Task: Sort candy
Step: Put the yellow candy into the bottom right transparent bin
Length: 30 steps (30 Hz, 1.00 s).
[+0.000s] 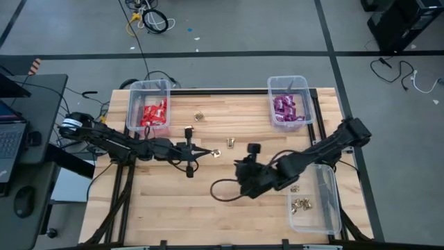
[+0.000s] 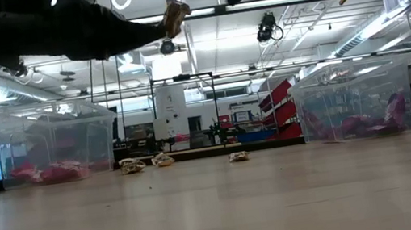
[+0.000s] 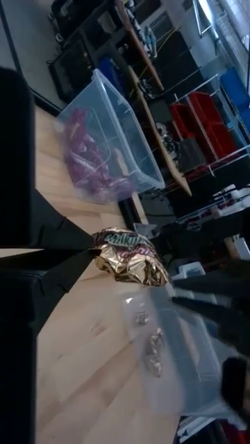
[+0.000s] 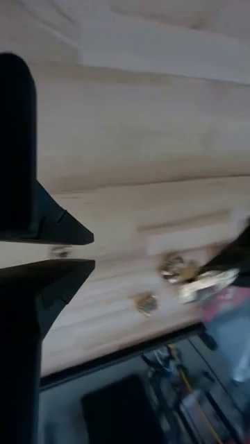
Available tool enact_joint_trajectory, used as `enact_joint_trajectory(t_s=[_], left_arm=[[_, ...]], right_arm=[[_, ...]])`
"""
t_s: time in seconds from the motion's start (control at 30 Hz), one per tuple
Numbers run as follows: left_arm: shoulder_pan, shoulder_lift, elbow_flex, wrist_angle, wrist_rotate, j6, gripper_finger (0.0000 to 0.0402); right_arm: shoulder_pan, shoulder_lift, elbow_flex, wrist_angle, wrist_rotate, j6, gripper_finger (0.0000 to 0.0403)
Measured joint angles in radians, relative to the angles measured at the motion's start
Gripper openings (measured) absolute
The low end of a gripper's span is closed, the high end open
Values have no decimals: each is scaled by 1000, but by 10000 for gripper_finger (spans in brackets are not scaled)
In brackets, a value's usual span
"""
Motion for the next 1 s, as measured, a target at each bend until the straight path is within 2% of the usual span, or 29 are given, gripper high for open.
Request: enact_joint_trajectory(t_s=[0.17, 0.33, 0.47, 0.63, 0.8, 1.0], left_arm=[[0, 0, 0, -4, 0, -2, 0], [0, 0, 0, -30, 0, -2, 0], [2, 0, 0, -42, -3, -2, 0], [2, 0, 0, -41, -3, 0, 0], [2, 0, 0, -34, -3, 1, 0], [2, 0, 0, 8, -3, -1, 0]], right_arm=[[-19, 59, 0, 191, 63, -125, 36], [-34, 56, 0, 300, 100, -193, 63], [-44, 57, 0, 345, 94, -238, 94], [-68, 58, 0, 348, 59, -220, 126], [-87, 58, 0, 349, 13, -230, 132], [-101, 58, 0, 347, 6, -245, 131]])
